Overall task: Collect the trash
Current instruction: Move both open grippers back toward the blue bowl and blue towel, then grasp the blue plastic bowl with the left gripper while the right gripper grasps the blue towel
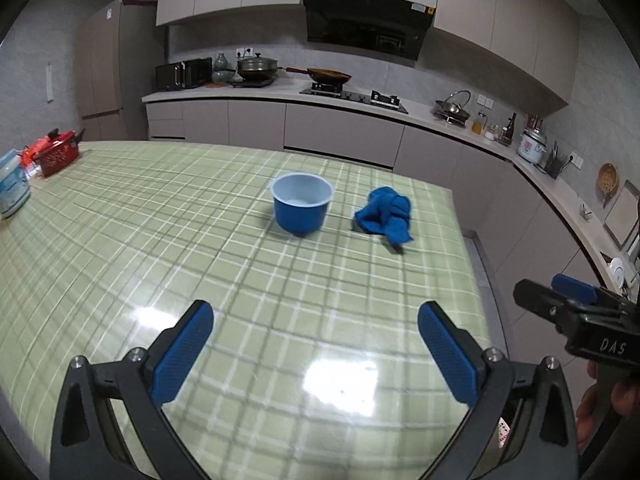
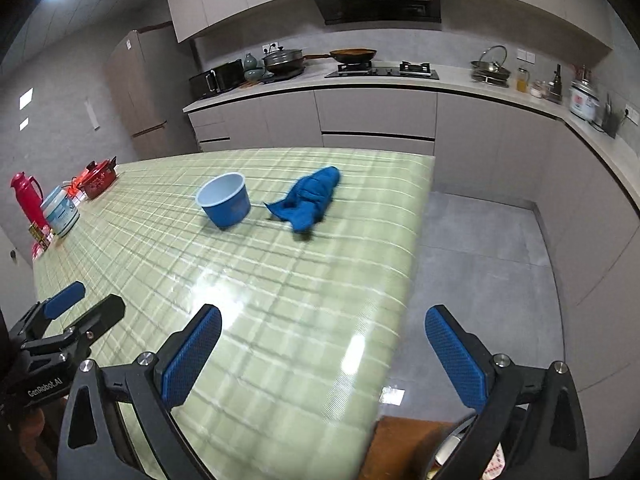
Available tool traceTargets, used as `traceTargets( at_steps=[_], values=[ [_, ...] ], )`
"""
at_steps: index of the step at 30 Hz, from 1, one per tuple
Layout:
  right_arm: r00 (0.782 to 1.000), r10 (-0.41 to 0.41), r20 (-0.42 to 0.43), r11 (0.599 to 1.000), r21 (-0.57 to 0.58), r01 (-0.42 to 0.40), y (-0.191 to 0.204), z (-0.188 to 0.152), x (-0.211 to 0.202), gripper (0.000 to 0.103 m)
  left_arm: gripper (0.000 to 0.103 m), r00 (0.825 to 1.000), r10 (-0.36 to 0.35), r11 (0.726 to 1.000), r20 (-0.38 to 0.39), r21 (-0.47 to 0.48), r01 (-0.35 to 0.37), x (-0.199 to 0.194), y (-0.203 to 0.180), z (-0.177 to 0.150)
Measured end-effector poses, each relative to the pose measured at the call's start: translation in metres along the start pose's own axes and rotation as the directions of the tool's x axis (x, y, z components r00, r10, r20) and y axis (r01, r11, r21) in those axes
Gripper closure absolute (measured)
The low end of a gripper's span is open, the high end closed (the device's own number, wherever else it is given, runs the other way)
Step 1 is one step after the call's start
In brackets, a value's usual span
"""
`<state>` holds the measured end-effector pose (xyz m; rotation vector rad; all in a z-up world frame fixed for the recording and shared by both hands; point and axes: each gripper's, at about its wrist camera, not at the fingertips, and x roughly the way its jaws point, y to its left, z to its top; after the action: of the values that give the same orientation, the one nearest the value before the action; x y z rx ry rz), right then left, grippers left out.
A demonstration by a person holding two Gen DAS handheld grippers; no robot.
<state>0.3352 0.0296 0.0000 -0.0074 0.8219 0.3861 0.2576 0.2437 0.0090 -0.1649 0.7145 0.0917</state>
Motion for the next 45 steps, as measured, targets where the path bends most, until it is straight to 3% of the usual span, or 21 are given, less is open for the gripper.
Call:
traceTargets(
  at_steps=[3,19,27,42,45],
  values=[
    [1.0,-0.007,-0.02,1.0,-0.002,0.007,0.009,0.013,0.025,0.016,0.001,1.0,-0.012,1.0,-0.012,-0.009,0.012,0.022,0.016,0.011],
    [0.996,-0.039,-0.078,0.997,0.068,0.044,0.011,0.074,0.131,0.032,0.013,0.99,-0.093,0.995,-0.105,0.023,0.096,0.127,0.017,0.046],
    [0.992,-0.042,-0.119,0.993,0.106,0.055,-0.001,0.1,0.184,0.035,0.018,0.983,-0.111,0.993,-0.148,0.026,0.116,0.177,0.018,0.065],
    [0.985,-0.06,-0.16,0.994,0.076,0.073,0.011,0.109,0.234,0.044,0.024,0.979,-0.131,0.99,-0.157,0.032,0.138,0.202,0.021,0.089],
    [0.986,-0.065,-0.156,0.995,0.065,0.075,0.014,0.107,0.234,0.054,0.025,0.978,-0.135,0.989,-0.156,0.041,0.143,0.204,0.019,0.091]
  ],
)
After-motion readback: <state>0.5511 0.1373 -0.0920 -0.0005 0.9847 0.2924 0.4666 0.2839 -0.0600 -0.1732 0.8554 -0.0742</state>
